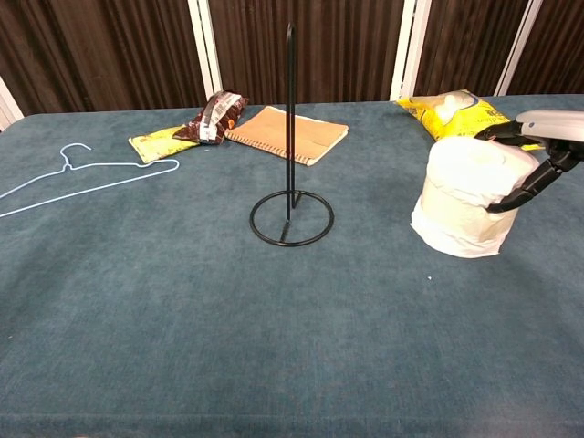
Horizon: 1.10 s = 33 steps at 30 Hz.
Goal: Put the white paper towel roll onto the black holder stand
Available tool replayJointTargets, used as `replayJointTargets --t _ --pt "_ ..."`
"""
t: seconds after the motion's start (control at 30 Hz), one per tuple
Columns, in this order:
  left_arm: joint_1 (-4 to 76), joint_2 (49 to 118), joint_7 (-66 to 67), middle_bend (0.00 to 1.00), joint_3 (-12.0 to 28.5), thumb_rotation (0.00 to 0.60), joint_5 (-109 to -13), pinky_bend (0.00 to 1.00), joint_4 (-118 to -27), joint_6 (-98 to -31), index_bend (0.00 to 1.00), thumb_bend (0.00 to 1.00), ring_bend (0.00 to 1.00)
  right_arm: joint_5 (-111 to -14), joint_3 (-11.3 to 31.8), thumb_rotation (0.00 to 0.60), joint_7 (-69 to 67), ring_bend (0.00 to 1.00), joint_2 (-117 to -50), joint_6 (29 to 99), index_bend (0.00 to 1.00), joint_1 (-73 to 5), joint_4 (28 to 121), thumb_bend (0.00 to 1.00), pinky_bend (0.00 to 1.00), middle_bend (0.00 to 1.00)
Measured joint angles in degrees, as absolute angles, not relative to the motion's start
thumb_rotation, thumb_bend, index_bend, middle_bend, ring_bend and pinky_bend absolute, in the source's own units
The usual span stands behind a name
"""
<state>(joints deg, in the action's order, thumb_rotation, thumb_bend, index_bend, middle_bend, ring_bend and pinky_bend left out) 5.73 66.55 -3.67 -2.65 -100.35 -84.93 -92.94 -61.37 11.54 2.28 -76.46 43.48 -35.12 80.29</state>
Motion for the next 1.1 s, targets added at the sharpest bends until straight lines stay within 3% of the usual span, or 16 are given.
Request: replayJointTargets --t 0.47,0.77,0.93,1.1 --pt "5.56 66.70 -4.19 0.00 -2.84 0.600 -100.62 0.08 -84.28 -93.29 0.00 0.39 0.00 -66.67 13.14 0.600 -4.26 0.56 -74.68 54.33 0.89 -31.96 85.32 0.39 0.48 0.66" --pt "5.61 66.79 -3.20 0.00 -3.15 0.600 -101.07 0.08 -84.88 -92.94 0.00 0.39 0.00 -69.75 17.15 0.600 -11.13 0.56 -67.22 57.73 0.89 -30.84 99.15 0.39 0.48 0.66" --pt "5.70 66.83 -3.05 0.00 -3.16 0.600 -101.00 0.08 -84.86 -92.67 0.00 0.39 0.00 -66.13 21.43 0.600 -8.93 0.56 -63.50 58.34 0.88 -32.70 108.40 0.39 0.48 0.66" --pt "5.83 66.75 -3.18 0.00 -3.14 0.600 -100.69 0.08 -84.79 -92.24 0.00 0.39 0.00 -56.39 24.77 0.600 -1.77 0.56 -62.34 57.83 0.88 -37.64 112.85 0.39 0.48 0.66"
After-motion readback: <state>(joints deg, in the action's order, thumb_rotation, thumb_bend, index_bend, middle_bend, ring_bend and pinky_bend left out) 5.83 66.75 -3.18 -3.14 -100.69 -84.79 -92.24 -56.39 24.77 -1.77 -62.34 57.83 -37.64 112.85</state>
